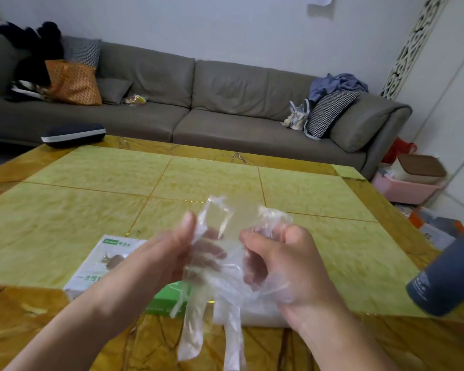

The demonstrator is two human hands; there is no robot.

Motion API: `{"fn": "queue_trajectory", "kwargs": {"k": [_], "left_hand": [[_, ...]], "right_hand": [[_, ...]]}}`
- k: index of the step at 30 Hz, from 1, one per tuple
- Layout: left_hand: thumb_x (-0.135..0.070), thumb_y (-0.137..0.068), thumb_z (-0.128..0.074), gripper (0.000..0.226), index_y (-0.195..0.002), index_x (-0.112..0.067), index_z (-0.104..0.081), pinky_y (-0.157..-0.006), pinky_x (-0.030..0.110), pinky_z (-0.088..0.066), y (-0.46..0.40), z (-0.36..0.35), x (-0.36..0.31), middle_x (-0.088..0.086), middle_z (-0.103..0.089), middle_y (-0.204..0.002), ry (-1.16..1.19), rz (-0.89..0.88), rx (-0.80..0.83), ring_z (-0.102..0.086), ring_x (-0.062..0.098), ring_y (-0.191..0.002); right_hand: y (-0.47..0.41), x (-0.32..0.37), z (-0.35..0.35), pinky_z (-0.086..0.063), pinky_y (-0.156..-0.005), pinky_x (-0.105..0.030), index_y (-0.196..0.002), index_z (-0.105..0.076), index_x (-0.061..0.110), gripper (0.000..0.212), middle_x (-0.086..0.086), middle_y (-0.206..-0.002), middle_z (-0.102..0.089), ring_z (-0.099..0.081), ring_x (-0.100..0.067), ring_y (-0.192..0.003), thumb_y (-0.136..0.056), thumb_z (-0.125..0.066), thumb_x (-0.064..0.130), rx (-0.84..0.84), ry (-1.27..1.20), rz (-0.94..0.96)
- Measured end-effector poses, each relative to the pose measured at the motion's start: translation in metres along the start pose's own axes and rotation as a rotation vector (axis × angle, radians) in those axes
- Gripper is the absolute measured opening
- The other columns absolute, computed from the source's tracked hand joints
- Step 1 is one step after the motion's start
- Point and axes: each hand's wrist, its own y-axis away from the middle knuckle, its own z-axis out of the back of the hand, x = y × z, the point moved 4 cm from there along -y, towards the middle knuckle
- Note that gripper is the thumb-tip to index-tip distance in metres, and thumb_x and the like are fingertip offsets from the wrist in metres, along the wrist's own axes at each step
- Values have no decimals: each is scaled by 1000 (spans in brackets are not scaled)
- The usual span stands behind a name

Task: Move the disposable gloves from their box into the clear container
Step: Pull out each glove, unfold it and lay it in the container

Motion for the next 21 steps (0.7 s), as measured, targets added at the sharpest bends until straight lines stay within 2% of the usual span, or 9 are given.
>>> {"fn": "queue_trajectory", "kwargs": {"k": [2,4,5,8,10,13,15,18,21], "left_hand": [[-65,-72,-84,58,-97,-13,-79,-81,30,-53,2,5,5,-1,-79,-95,-157,-84,-92,-73,14,-86],[-34,-87,-79,26,-88,-7,-78,-64,27,-56,-1,8,8,11,-78,-86,-55,-114,-208,-72,24,-76],[-29,-91,-73,24,-85,-6,-79,-59,28,-56,-2,9,11,15,-77,-84,42,-110,-246,-71,28,-72],[-29,-102,-58,37,-81,-7,-79,-51,31,-53,-6,13,11,17,-70,-76,215,-106,-328,-65,27,-63],[-29,-104,-55,39,-82,-6,-78,-49,32,-52,-6,16,10,16,-67,-75,225,-127,-356,-63,25,-59],[-26,-100,-61,33,-82,-3,-76,-45,30,-48,-5,14,9,15,-63,-72,195,-154,-323,-56,22,-54],[-23,-98,-63,30,-80,-3,-76,-43,31,-46,-4,11,9,16,-63,-70,154,-148,-258,-56,23,-52],[-16,-96,-66,25,-79,0,-76,-42,32,-46,-3,3,8,18,-66,-69,72,-151,-183,-58,26,-51],[-16,-94,-71,20,-82,1,-71,-41,32,-45,-4,3,9,18,-67,-68,28,-168,-225,-57,26,-48]], "right_hand": [[-2,-5,0,-42,-44,-25,-79,-64,1,14,-19,-59,-54,-48,-22,-44,-91,-71,2,16,8,-27],[-3,-7,1,-42,-45,-26,-81,-66,1,13,-18,-60,-57,-49,-22,-44,-92,-72,5,35,46,-39],[-4,-7,2,-43,-45,-27,-82,-66,1,13,-18,-60,-59,-51,-23,-45,-93,-72,6,37,70,-44],[-4,-2,7,-45,-47,-32,-83,-68,-2,15,-17,-64,-69,-58,-27,-47,-94,-72,8,56,171,-28],[-4,3,8,-49,-52,-35,-85,-71,-1,13,-19,-73,-74,-64,-31,-53,-94,-72,9,161,250,-41],[-1,14,12,-57,-70,-45,-101,-75,2,14,-16,-88,-79,-76,-38,-78,-93,-76,14,296,359,-94],[0,19,15,-58,-82,-46,-112,-73,9,23,-12,-94,-81,-78,-34,-90,-91,-78,17,305,377,-98],[-1,15,13,-57,-71,-42,-117,-68,7,30,-15,-93,-80,-77,-35,-81,-90,-80,14,334,340,-114],[-5,5,16,-51,-60,-40,-102,-69,-6,15,-21,-81,-77,-72,-33,-66,-94,-75,5,296,326,-106]]}}
